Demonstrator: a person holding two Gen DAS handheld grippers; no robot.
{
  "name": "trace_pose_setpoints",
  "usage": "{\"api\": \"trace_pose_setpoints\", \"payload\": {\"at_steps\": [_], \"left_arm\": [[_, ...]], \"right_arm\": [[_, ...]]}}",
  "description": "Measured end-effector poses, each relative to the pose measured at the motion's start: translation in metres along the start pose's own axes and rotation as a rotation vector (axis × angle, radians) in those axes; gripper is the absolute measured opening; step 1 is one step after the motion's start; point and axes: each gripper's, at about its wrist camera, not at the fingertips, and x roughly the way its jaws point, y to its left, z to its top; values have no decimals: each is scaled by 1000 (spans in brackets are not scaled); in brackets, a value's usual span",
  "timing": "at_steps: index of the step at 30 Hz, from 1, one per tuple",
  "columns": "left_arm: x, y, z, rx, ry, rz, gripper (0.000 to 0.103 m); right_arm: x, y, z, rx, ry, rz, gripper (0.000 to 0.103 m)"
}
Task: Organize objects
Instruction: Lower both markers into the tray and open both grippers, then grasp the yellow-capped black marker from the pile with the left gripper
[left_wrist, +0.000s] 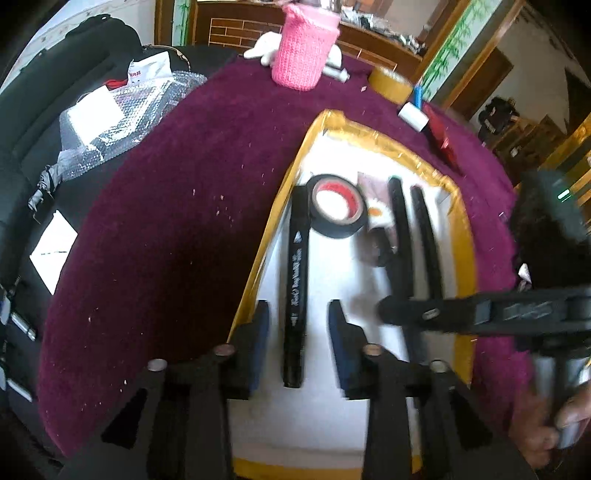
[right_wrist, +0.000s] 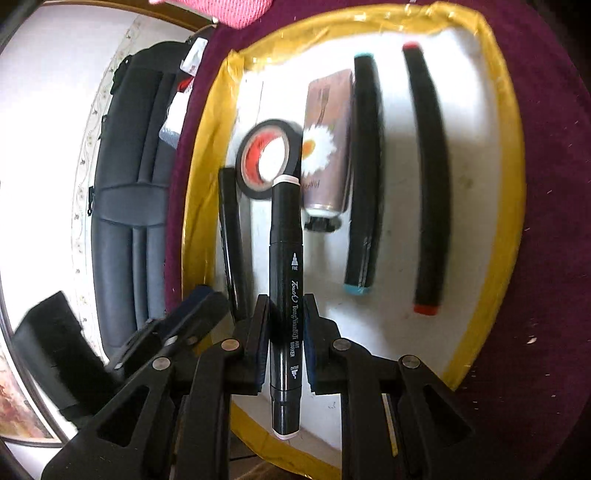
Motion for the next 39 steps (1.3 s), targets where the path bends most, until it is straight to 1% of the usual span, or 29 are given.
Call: {"api": "trace_pose_setpoints", "payload": {"at_steps": [1,4,5,6,7,9,12,14,15,16,17,18,21,22,23,25,28,30,31,32,34,35,37,39], "left_arm": [[-4,0,1,-6,-10,-9,39],[-18,-1,5,-20,-41,-23,43],[-21,-2,7,-23,-46,-27,45],[-24,-2,8,-25,-50,-30,46],[-25,-3,9,-24,-52,-31,47],[-28,-6,10,-15,-56,-31,48],[-26,-15,12,-3,-44,-53,49],[-21,-26,13,1,-23,-98,49],[-21,-31,14,7,-17,-115,49],[-21,-41,14,30,-18,-151,49],[-22,-47,15,46,-22,-168,49],[-22,-60,16,85,-26,-192,49],[-16,-86,19,154,-6,-218,50],[-14,-95,20,171,7,-225,50],[-10,-104,22,191,22,-234,50],[-6,-125,24,229,36,-248,50],[-3,-162,25,304,63,-264,50],[-7,-195,25,368,84,-288,50],[-11,-211,25,397,89,-293,50],[-20,-236,24,445,90,-301,50],[-43,-279,23,532,85,-328,50],[-68,-314,20,601,76,-356,50],[-103,-358,15,691,57,-391,50],[-151,-413,3,817,31,-433,55]], "right_arm": [[3,3,-1,-1,7,3,14],[12,5,-2,4,34,16,15],[14,5,-2,7,38,11,18],[15,5,-2,7,37,7,27],[13,5,-2,6,32,8,32],[4,9,-3,-8,4,26,45],[-14,14,-5,-36,-47,5,46],[-25,13,-7,-35,-73,5,46],[-35,10,-8,-28,-100,-1,46],[-45,7,-8,-22,-122,-8,46],[-55,2,-11,-13,-147,-19,46],[-67,-5,-13,2,-179,-39,46],[-101,-28,-18,46,-248,-73,47],[-114,-39,-21,73,-277,-100,47],[-122,-46,-24,89,-294,-106,47],[-149,-71,-34,144,-339,-81,47],[-183,-104,-48,224,-405,-87,47],[-211,-137,-66,286,-449,-107,49],[-218,-149,-73,312,-464,-113,49],[-227,-163,-81,344,-478,-116,49],[-245,-193,-98,407,-492,-123,49],[-252,-201,-103,421,-494,-126,49],[-265,-225,-118,451,-498,-149,49],[-275,-241,-128,461,-493,-175,49]]}}
